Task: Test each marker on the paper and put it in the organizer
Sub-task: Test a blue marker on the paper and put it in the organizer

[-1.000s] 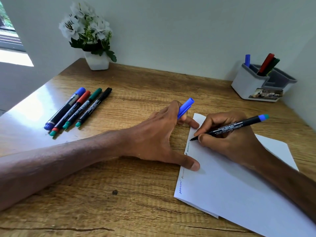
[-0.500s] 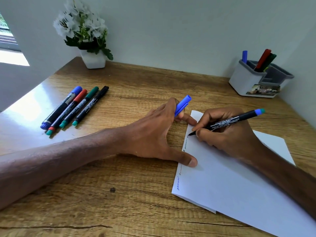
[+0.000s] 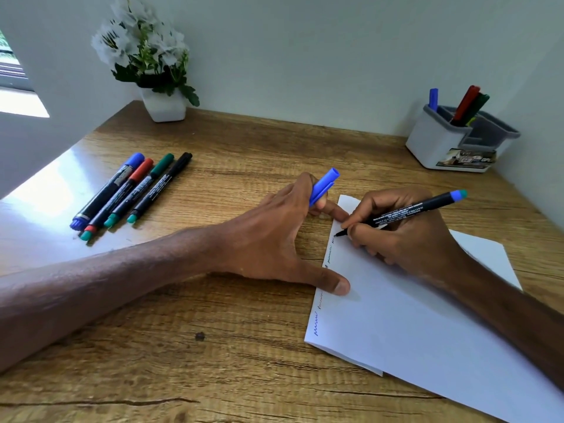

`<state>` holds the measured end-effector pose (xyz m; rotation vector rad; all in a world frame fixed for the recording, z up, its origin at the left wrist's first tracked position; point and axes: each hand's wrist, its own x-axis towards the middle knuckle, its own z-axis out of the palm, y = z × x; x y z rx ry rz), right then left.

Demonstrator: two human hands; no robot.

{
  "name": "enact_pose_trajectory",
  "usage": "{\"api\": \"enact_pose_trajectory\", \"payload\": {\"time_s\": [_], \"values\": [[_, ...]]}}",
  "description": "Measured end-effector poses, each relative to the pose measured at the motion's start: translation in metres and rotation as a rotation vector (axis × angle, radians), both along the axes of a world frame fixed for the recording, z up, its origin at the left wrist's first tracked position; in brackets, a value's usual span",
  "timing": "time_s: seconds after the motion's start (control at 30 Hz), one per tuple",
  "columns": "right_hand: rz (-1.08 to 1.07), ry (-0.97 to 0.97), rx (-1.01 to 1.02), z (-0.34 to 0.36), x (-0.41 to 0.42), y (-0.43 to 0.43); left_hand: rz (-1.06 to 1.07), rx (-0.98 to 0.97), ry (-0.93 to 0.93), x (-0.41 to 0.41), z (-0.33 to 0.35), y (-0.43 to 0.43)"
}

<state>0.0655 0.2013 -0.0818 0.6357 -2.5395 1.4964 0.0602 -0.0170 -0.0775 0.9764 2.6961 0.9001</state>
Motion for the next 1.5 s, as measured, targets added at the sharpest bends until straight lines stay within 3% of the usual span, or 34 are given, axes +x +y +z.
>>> {"api": "enact_pose_trajectory", "payload": {"time_s": [0.97, 1.13, 1.27, 1.37, 1.5], "values": [[-0.058, -0.044, -0.102, -0.004, -0.002, 0.002, 0.008, -0.018, -0.05, -0.003, 0.0, -0.001], [-0.125, -0.097, -0.377, -0.002, -0.004, 0.009, 0.009, 0.227, -0.104, -0.003, -0.003, -0.005], [-0.073, -0.064, -0.384, 0.001, -0.003, 0.011, 0.143, 0.482, 0.01, -0.006, -0.007, -0.005], [-0.023, -0.085, -0.417, 0.004, -0.003, 0.014, 0.245, 0.437, 0.091, -0.012, -0.008, -0.008], [0.072, -0.126, -0.484, 0.006, 0.0, 0.016, 0.184, 0.388, 0.192, -0.016, -0.01, -0.009]]}}
